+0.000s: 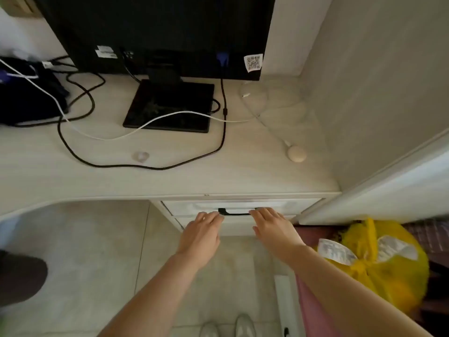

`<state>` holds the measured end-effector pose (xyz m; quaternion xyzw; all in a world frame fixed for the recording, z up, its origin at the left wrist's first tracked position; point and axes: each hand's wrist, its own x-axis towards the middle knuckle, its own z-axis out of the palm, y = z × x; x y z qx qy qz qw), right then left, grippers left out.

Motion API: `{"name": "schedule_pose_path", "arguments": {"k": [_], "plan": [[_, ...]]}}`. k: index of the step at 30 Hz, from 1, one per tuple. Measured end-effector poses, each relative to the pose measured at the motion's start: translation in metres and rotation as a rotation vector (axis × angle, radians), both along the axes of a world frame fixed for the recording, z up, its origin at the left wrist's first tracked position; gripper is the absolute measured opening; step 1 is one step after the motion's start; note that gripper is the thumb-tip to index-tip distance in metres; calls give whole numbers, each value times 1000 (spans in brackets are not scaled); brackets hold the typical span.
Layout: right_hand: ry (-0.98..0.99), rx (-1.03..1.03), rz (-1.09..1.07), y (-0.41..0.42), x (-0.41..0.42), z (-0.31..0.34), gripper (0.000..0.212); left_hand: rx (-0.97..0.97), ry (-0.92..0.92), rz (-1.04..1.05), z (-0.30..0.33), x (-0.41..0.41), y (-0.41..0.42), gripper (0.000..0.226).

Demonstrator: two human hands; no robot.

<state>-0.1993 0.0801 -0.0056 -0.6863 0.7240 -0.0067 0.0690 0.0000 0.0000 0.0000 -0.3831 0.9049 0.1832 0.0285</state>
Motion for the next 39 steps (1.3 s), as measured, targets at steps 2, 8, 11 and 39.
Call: {"name": "schedule_pose_path", "arguments": {"k": [2,8,11,39], "plan": [[-22,-15,14,-6,-3,-12,47,62,-79,-15,-8,-13,-2,58],[10,35,67,-14,-16,-40,60,139,-128,29,-33,-28,-5,60],[4,76,86,-12,-20,-42,63,156,-78,49,-39,-27,-1,54],[-1902,75,-1560,11,-44,13,45,1223,963,1684,8,-56,-20,45]]}}
